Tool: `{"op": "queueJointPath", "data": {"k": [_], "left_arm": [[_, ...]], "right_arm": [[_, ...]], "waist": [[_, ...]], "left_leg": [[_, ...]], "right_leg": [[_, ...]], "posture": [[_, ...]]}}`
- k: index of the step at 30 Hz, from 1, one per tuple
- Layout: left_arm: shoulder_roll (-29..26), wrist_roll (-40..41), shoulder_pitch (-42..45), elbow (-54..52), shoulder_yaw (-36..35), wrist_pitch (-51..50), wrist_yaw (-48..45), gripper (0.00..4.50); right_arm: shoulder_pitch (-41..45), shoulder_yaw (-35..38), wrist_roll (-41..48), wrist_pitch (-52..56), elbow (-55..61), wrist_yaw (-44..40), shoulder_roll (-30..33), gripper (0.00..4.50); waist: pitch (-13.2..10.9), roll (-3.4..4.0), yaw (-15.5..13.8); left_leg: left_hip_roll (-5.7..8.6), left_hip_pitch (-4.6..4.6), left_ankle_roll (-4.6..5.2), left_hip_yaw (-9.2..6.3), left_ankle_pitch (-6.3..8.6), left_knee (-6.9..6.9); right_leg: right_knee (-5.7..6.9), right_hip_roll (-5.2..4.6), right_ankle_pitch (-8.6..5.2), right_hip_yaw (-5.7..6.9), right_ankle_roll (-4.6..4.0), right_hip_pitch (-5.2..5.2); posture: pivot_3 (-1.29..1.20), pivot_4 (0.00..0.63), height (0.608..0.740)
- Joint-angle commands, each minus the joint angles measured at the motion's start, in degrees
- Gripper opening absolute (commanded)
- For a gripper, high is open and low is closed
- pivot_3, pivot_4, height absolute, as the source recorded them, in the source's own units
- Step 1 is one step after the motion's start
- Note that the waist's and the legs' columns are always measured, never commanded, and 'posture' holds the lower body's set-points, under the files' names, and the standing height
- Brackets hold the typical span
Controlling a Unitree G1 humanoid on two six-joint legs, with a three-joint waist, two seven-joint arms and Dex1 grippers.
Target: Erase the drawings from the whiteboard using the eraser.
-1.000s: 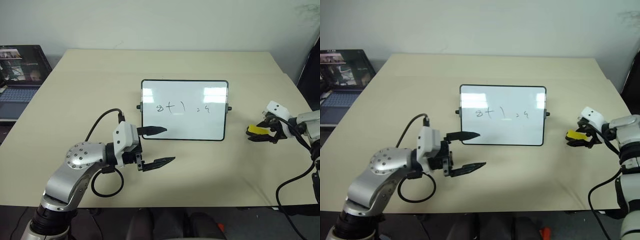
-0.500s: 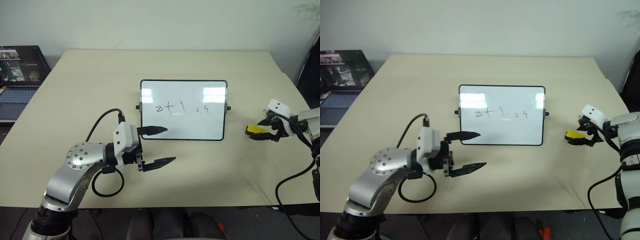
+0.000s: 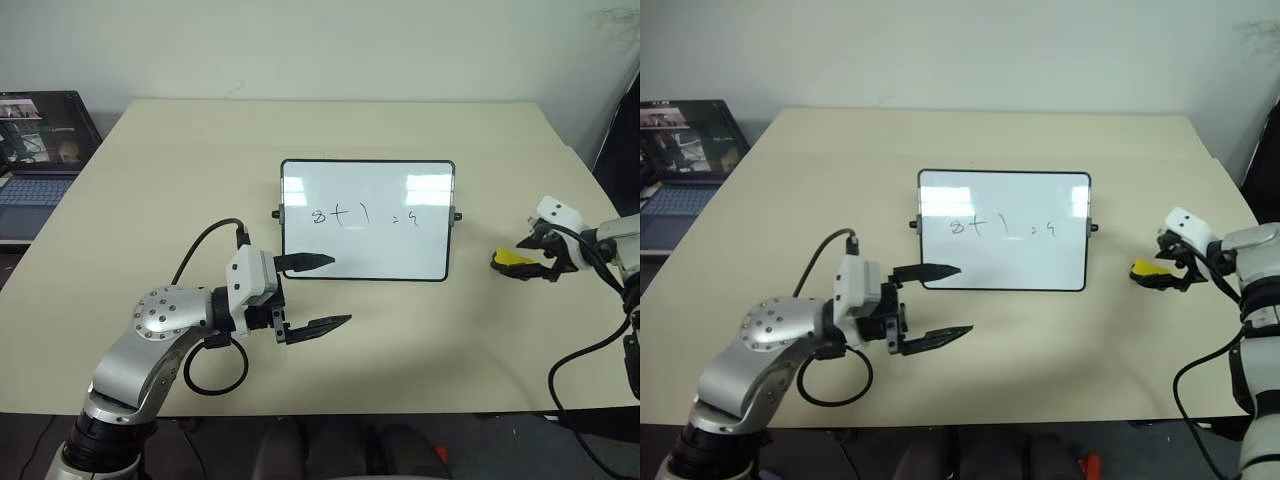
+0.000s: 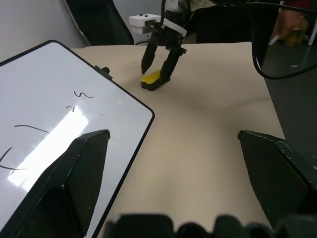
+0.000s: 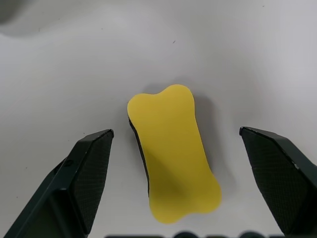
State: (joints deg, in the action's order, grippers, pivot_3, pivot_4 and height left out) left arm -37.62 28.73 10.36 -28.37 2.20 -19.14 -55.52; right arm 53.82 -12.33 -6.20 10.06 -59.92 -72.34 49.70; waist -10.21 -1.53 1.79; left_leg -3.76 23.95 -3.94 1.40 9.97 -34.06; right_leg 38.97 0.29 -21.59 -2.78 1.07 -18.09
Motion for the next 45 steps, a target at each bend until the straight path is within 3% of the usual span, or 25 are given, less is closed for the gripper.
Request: {"op": "queueJointPath", "data": {"k": [1,2,5,13,14,20,25,32,35,38,42,45], "left_arm": [[0.39,-0.08,0.31,-0.91,-0.14,1.01,0.43,4.5],[0.39,-0.08,0.3,-0.95,-0.15,0.94,0.41,4.5],[0.36,-0.02,0.13,-1.14,-0.16,0.58,0.53,4.5],[0.29,-0.23,-0.83,-2.06,-0.1,0.62,1.06,4.5],[0.29,-0.15,-0.94,-2.25,-0.08,0.54,1.16,4.5],[0.24,-0.27,-2.13,-2.28,-1.04,0.64,2.19,4.5],[1.38,0.11,-2.98,-1.56,-2.84,0.89,4.99,4.5],[8.64,-3.6,-5.9,-2.05,-7.11,2.72,17.71,4.5],[10.73,-5.07,-7.81,-3.78,-8.32,2.85,22.14,4.5],[11.29,-4.64,-9.76,-4.85,-9.2,1.88,24.02,4.5],[12.05,-5.1,-9.4,-2.59,-9.72,3.2,25.36,4.5],[14.48,-7.14,-9.01,-0.61,-9.79,5.29,28.39,4.5]], "right_arm": [[1.81,0.86,-0.85,-1.12,-0.34,0.15,0.43,4.47],[1.9,0.88,-0.97,-1.19,-0.59,0.25,0.35,4.47],[1.95,1.02,-1.17,-1.21,-1.12,0.19,0.09,3.92],[1.68,1.31,-1.57,-1.43,-1.74,-0.48,0.12,1.22],[1.74,1.34,-1.49,-1.28,-1.67,-0.83,0.18,1.1],[0.48,3.79,1.37,0.04,2.85,-2.91,0.99,1.07],[-3.43,9.48,6.5,4.38,13.65,-2.19,2.03,1.06],[-30.84,27.24,16.54,19.13,58.3,10.41,0.48,1.01],[-38.97,33.14,19.09,25.3,70.81,19.17,-5.01,1.01],[-44.53,36.71,23.56,31.66,83.07,30.1,-16.61,1.01],[-49.51,33.16,25.85,33.61,93.04,42.3,-32.21,1.01],[-53.0,29.59,25.36,29.13,94.55,46.96,-40.1,1.01]], "waist": [[0.0,0.0,0.0],[0.0,0.0,0.0],[0.0,0.0,0.0],[0.0,0.0,0.02],[0.0,0.0,0.02],[0.0,0.0,0.02],[0.0,0.0,-0.08],[0.02,0.03,-0.99],[0.02,0.02,-0.98],[0.04,-0.02,-0.47],[0.08,0.0,-0.07],[0.09,0.02,-0.05]], "left_leg": [[0.0,0.0,0.0,0.0,0.0,0.0],[0.0,0.0,0.0,0.01,0.0,0.0],[0.0,-0.01,-0.01,0.01,-0.01,-0.01],[-0.01,-0.01,-0.01,0.01,-0.01,-0.01],[-0.01,-0.01,-0.01,0.01,-0.01,-0.01],[-0.01,-0.02,-0.01,0.02,0.0,-0.01],[-0.02,-0.01,-0.01,0.0,0.0,-0.01],[0.01,0.08,-0.04,-0.27,0.01,-0.08],[0.02,0.08,-0.04,-0.3,0.02,-0.21],[0.03,0.0,-0.03,-0.49,0.03,-0.28],[0.06,-0.02,-0.03,-0.7,0.02,-0.21],[0.07,0.0,-0.03,-0.78,0.03,-0.19]], "right_leg": [[0.0,0.0,0.0,0.0,0.0,0.0],[0.0,0.0,0.0,0.0,0.0,0.0],[0.0,0.0,0.0,0.0,0.0,0.0],[0.0,0.0,0.0,0.0,0.0,0.0],[0.01,0.0,0.0,0.0,0.0,0.0],[0.01,0.0,0.0,-0.01,0.0,0.01],[0.01,0.0,0.0,-0.01,0.0,0.02],[-0.06,-0.01,-0.03,0.09,0.05,0.2],[0.02,-0.01,-0.03,0.06,0.06,0.2],[0.1,0.0,-0.03,0.14,0.06,0.34],[0.2,0.06,-0.02,0.23,0.07,0.3],[0.22,0.05,-0.02,0.22,0.07,0.26]], "posture": [[0.0,0.15,0.74],[0.0,0.15,0.74],[0.0,0.15,0.74],[0.0,0.15,0.74],[0.0,0.15,0.74],[0.0,0.15,0.74],[0.0,0.15,0.74],[0.0,0.15,0.74],[0.0,0.15,0.74],[0.0,0.15,0.74],[0.0,0.15,0.74],[0.0,0.15,0.74]]}}
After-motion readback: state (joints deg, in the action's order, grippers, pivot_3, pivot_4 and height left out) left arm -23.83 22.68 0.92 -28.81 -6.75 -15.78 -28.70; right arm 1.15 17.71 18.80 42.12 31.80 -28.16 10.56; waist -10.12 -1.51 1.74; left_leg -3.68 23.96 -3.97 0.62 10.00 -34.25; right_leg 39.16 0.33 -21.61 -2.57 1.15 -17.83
